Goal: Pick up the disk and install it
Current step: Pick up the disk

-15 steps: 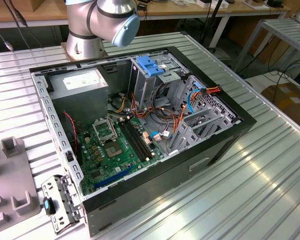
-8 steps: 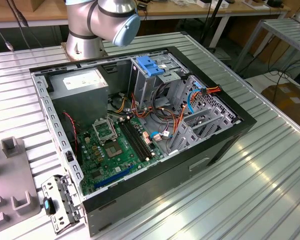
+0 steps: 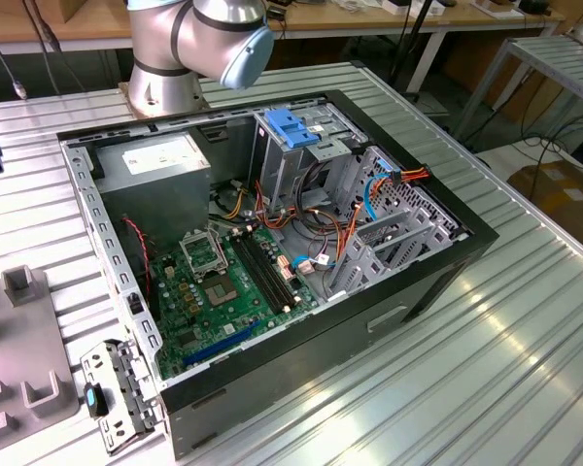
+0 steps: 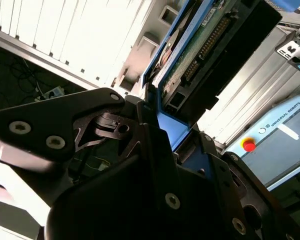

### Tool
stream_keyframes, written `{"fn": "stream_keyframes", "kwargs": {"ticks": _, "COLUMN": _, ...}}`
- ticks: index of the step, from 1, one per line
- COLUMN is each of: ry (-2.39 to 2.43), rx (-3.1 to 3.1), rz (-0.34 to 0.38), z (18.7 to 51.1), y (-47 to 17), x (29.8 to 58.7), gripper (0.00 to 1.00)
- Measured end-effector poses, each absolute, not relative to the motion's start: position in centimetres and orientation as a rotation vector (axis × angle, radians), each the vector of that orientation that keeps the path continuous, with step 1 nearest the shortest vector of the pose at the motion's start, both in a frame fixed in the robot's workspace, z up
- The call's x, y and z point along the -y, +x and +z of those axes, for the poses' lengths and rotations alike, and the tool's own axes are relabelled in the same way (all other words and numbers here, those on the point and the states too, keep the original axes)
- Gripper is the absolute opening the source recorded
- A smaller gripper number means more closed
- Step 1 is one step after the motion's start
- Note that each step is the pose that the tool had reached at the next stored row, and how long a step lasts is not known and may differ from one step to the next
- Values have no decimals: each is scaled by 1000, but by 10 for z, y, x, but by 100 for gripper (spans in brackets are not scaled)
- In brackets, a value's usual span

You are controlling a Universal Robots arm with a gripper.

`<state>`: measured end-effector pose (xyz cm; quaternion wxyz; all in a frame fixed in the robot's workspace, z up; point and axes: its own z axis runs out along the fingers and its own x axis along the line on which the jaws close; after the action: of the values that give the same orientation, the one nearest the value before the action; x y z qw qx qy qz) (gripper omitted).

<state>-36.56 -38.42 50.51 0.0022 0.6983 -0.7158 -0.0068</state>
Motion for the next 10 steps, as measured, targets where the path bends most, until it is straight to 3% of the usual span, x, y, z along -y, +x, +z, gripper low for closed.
{"fn": "stream_keyframes", "kwargs": {"ticks": 10, "ry": 2191, "rx": 2246, "rz": -21, "z": 505, "y": -347, "x": 384, "gripper": 37}}
